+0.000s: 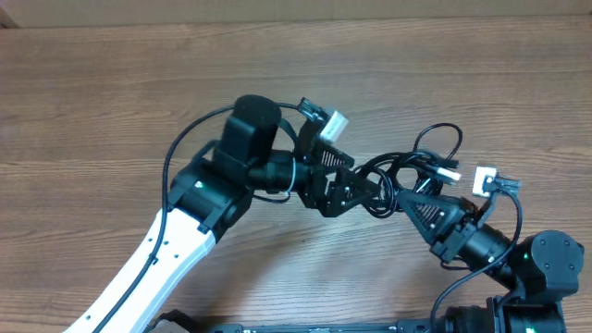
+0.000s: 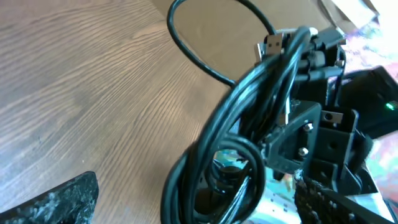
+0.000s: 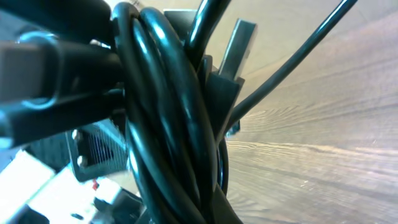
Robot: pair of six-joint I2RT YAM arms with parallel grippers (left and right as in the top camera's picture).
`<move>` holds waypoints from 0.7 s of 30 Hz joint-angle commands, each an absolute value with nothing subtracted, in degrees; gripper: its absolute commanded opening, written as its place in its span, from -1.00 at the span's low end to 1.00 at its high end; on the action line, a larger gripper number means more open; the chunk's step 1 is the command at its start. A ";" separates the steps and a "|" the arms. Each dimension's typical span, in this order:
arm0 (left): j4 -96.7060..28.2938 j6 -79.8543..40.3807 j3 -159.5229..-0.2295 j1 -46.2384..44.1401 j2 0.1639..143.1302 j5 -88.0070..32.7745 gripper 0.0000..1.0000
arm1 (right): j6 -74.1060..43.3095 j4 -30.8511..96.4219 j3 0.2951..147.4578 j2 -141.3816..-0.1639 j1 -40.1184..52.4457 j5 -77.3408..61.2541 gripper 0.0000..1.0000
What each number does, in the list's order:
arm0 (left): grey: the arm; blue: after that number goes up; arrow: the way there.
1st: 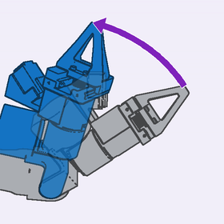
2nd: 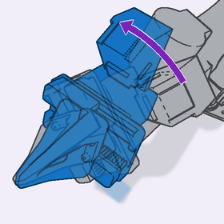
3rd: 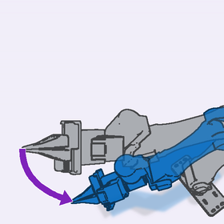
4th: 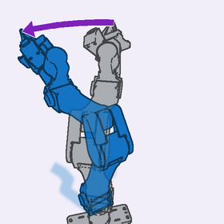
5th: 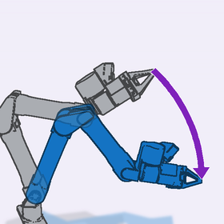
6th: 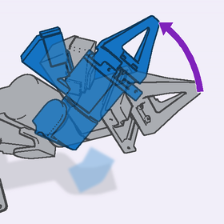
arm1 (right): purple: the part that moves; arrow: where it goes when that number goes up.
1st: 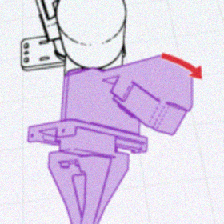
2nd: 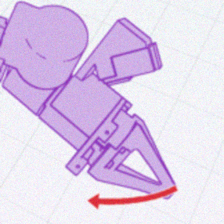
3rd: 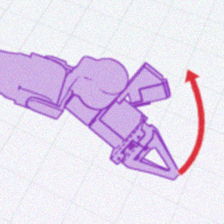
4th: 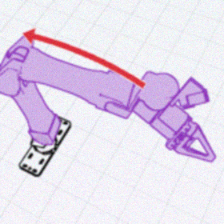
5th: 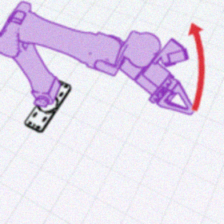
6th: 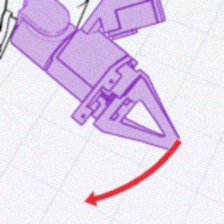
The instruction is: Untangle cables
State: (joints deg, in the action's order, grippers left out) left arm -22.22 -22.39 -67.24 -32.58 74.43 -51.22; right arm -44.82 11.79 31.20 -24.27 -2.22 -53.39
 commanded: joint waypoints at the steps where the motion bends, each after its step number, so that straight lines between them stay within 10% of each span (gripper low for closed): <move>1: -21.50 -14.81 -68.10 -30.44 74.24 -59.92 0.99 | -31.48 11.73 32.86 -24.18 -2.26 -58.17 -0.93; 21: -14.72 1.30 -68.10 -33.47 74.28 -65.41 1.00 | -26.50 10.55 32.86 -24.18 -2.26 -65.30 -0.93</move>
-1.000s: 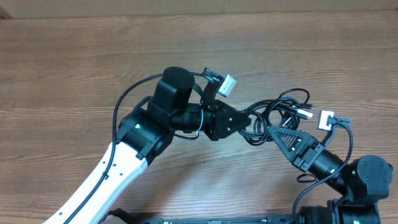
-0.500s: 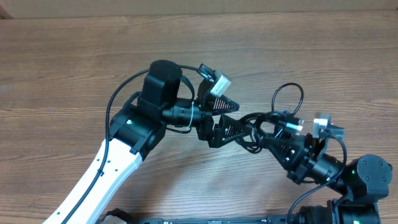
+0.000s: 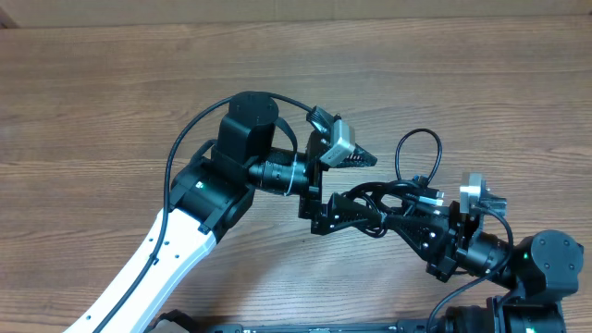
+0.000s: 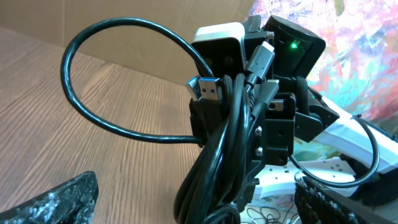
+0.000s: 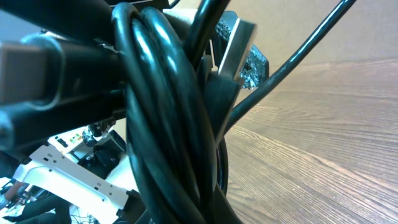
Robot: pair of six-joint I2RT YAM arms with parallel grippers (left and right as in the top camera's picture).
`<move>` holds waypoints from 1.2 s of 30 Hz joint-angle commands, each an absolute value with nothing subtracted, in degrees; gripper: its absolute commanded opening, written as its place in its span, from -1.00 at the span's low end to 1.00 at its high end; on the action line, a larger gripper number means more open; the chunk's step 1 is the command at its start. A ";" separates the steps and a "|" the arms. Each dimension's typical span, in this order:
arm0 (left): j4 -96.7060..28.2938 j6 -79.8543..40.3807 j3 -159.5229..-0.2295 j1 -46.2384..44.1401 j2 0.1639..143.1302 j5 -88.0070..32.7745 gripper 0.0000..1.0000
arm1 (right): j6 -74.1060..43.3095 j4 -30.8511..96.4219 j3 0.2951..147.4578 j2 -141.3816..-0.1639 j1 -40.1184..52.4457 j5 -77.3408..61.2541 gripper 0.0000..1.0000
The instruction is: Untangle cables
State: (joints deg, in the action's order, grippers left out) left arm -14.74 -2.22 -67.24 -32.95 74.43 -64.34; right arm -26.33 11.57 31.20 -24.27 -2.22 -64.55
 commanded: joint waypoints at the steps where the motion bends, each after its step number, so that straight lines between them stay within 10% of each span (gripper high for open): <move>1: -14.68 1.39 -68.10 -33.69 74.28 -65.36 1.00 | -27.16 10.07 32.86 -24.18 -2.26 -65.34 -0.93; 20: -14.31 1.74 -68.10 -37.63 75.00 -59.27 0.95 | -27.18 9.50 32.86 -24.18 -2.26 -66.81 -0.93; 23: -14.28 1.74 -68.10 -38.06 75.00 -57.76 0.71 | -27.18 9.50 32.86 -24.18 -2.26 -66.81 -0.93; 28: -14.26 1.74 -68.10 -37.91 75.00 -57.82 -0.44 | -27.18 9.50 32.86 -24.18 -2.26 -66.78 -0.93; 29: -14.26 1.74 -68.10 -37.87 75.00 -57.58 -0.92 | -27.16 9.52 32.86 -24.18 -2.26 -66.76 -0.86; 36: -14.11 -0.25 -68.10 -37.85 74.98 -54.85 -0.92 | -27.16 10.74 32.86 -24.18 -2.28 -65.34 0.87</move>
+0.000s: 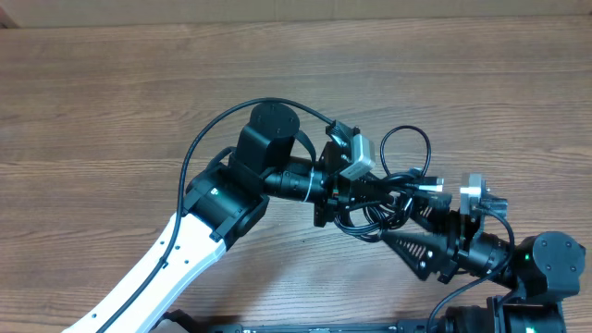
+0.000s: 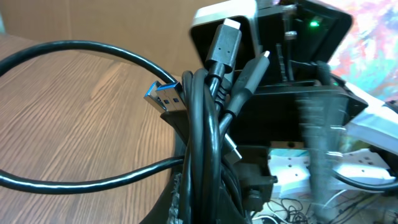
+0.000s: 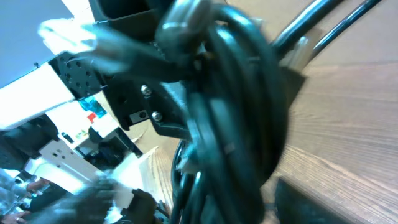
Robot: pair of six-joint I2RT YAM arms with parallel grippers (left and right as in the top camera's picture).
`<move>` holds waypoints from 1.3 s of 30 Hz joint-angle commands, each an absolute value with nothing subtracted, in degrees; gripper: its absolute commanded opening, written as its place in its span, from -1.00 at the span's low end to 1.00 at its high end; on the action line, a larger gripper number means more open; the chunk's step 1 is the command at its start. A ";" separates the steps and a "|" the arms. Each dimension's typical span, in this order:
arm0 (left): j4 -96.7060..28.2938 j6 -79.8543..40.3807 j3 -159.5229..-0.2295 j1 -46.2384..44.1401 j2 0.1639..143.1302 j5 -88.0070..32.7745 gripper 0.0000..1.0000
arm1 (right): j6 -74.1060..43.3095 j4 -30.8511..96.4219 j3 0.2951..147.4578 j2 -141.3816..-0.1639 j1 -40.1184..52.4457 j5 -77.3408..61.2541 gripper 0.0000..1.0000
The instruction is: Untangle cables
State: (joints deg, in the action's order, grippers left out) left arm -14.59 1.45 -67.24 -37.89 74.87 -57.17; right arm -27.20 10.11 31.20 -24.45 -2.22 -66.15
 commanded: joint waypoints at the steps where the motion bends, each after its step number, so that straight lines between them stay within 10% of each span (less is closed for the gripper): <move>1: -14.09 -0.84 -68.10 -37.85 74.98 -54.13 -0.92 | -27.16 11.38 32.86 -24.18 -2.28 -64.07 0.96; 39: -2.09 -3.92 -68.10 -37.85 74.87 -61.82 -0.92 | -36.23 26.72 32.86 -31.03 -2.28 -35.59 1.00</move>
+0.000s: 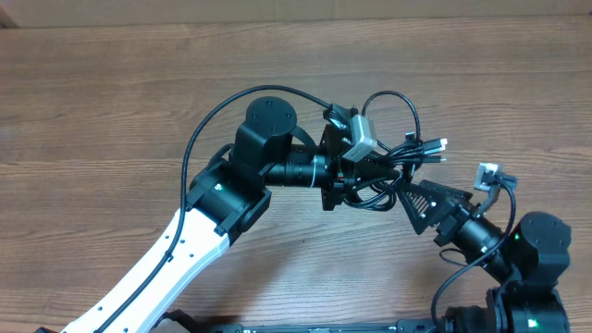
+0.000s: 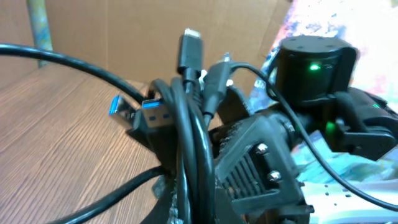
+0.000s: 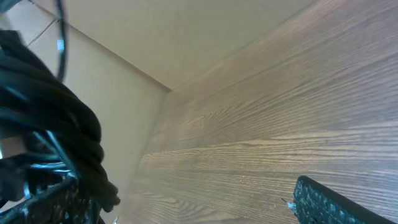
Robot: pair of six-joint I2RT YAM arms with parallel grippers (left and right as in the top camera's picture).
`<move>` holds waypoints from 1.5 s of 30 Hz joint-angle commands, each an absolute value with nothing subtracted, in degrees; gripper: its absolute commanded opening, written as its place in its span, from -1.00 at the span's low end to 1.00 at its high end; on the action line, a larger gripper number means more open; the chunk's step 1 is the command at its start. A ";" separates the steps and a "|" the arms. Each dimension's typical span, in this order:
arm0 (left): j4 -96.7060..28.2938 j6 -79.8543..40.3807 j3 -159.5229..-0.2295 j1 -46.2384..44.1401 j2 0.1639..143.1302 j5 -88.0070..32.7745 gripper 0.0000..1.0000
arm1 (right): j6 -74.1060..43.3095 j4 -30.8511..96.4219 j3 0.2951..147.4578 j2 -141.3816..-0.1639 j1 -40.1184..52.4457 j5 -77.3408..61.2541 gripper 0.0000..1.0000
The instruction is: Untangle cables
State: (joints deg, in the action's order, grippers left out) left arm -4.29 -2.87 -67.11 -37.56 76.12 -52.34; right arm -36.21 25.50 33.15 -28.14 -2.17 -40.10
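A tangled bundle of black cables (image 1: 384, 174) hangs in my left gripper (image 1: 356, 180), which is shut on it. The strands run straight up through the left jaws (image 2: 186, 149). Several plugs stick out of the bundle to the right (image 1: 433, 148), among them a blue USB plug (image 2: 134, 109). My right gripper (image 1: 418, 202) stands just right of and below the bundle, open and holding nothing. In the right wrist view only bare wood shows between its fingers, one finger (image 3: 329, 202) is at the lower right, and the cable bundle (image 3: 50, 124) sits off to the left.
The wooden table (image 1: 111, 102) spreads around both arms. A thin black cable of the left arm (image 1: 208, 125) loops over its wrist. Cardboard walls (image 3: 186, 37) stand behind the table.
My right gripper was closed around the bundle and is now open, drawn back to the right of it. The left gripper still holds the bundle, now a little further back on the table.
At first both grippers gripped the tangled bundle between them near the table's middle. Then both held it in a turned pose, loops and plugs sticking up. Later they were pressed close together on it. Now only the left gripper holds it.
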 commanded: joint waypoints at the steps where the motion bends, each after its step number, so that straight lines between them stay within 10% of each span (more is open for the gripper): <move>1: -2.07 -3.92 -68.10 -37.85 74.87 -62.30 -0.92 | -36.21 26.72 32.86 -31.70 -2.28 -35.57 0.99; 29: 3.31 -9.47 -68.10 -32.53 74.08 -69.21 -0.92 | -36.18 29.98 32.86 -33.08 -2.28 -28.99 0.96; 45: -6.63 -13.80 -68.10 -31.40 74.11 -46.04 -0.92 | -20.45 25.06 32.86 -33.08 -2.26 -47.09 1.00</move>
State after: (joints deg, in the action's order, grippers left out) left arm -6.92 -12.43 -66.67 -31.73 75.42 -50.63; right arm -25.63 25.39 32.95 -33.50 -2.15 -41.60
